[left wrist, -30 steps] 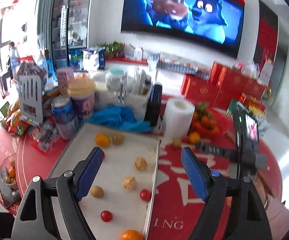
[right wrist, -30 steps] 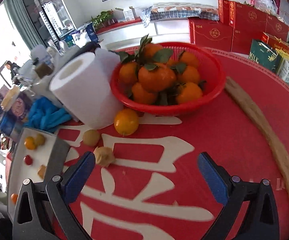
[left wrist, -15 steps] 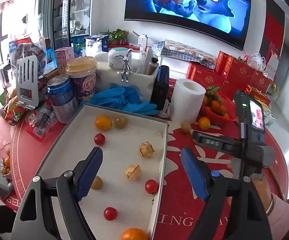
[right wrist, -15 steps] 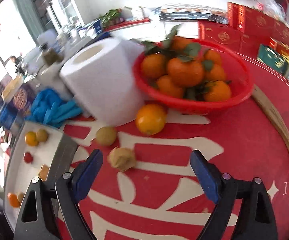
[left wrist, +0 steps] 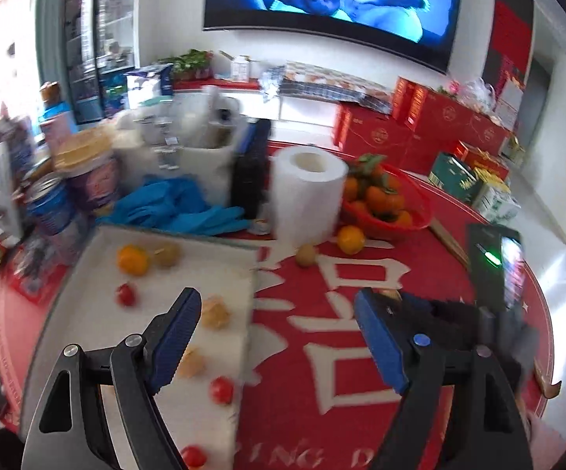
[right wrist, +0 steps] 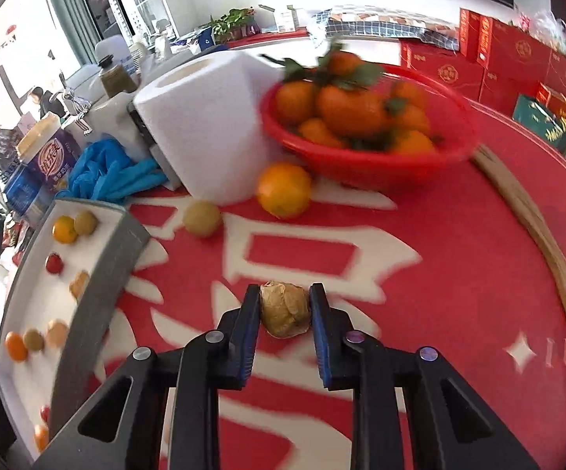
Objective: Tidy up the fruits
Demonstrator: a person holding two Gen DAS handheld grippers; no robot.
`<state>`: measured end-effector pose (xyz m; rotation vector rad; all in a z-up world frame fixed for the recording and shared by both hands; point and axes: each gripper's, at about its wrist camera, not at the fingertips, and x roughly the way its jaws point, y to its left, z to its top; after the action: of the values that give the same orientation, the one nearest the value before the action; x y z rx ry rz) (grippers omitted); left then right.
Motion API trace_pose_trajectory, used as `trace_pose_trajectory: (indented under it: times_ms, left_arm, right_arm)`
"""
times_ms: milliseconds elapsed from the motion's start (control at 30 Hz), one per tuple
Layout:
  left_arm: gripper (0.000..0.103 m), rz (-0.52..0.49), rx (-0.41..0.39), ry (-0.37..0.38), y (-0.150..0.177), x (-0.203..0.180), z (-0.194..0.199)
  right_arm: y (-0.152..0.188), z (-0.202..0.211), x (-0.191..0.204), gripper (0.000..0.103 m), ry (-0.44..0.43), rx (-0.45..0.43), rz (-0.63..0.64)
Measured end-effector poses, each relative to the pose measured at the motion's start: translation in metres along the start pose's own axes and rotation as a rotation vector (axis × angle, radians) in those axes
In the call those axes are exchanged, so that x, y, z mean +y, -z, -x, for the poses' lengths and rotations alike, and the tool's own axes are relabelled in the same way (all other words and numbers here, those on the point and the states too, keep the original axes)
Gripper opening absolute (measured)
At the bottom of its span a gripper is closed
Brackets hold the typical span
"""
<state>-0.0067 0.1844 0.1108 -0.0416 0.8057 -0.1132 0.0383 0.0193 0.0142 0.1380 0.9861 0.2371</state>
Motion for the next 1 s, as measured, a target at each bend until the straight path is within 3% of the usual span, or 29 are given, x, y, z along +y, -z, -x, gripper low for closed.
trace_pose_trajectory:
  times_ms: [100, 300, 567, 600, 667, 700, 733, 767, 867, 1000]
  left_arm:
    - [0.083, -0.038, 0.013, -0.031, -0.009, -0.022, -0.029]
    - [0.083, -0.023, 0.122, -0.068, -0.016, -0.041, -0.104]
    - [0.083, -0.017, 0.19, -0.147, -0.014, -0.045, -0.153]
    - [0.083, -0.003, 0.165, -0.147, -0.014, -0.044, -0.153]
    - [0.075, -0.009, 0.154, -0.155, -0.013, -0.047, -0.155]
    - [0.058, -0.007, 0.15, -0.14, -0.013, -0.048, -0.153]
    - [0.034, -0.019, 0.152, -0.132, -0.011, -0.051, -0.151]
    - [0.025, -0.029, 0.163, -0.114, -0.009, -0.054, -0.149]
    - [0.026, -0.065, 0.175, -0.142, 0.011, -0.06, -0.133]
    - [0.026, -0.044, 0.172, -0.123, 0.052, -0.05, -0.093]
  right_arm:
    - [0.012, 0.017, -0.024, 0.026, -0.001, -0.004, -0.038]
    - [0.039, 0.044, -0.06, 0.026, 0.019, -0.036, -0.073]
    - [0.048, 0.051, -0.072, 0.026, 0.029, -0.063, -0.071]
    - [0.049, 0.051, -0.072, 0.026, 0.036, -0.068, -0.067]
    - [0.05, 0.051, -0.072, 0.026, 0.051, -0.074, -0.06]
    - [0.05, 0.052, -0.073, 0.027, 0.065, -0.076, -0.057]
    - [0.051, 0.053, -0.074, 0.027, 0.074, -0.078, -0.056]
    - [0.051, 0.053, -0.075, 0.027, 0.084, -0.081, -0.057]
    - [0.051, 0.054, -0.077, 0.027, 0.11, -0.087, -0.062]
    - [0.055, 0.055, -0.075, 0.027, 0.145, -0.088, -0.04]
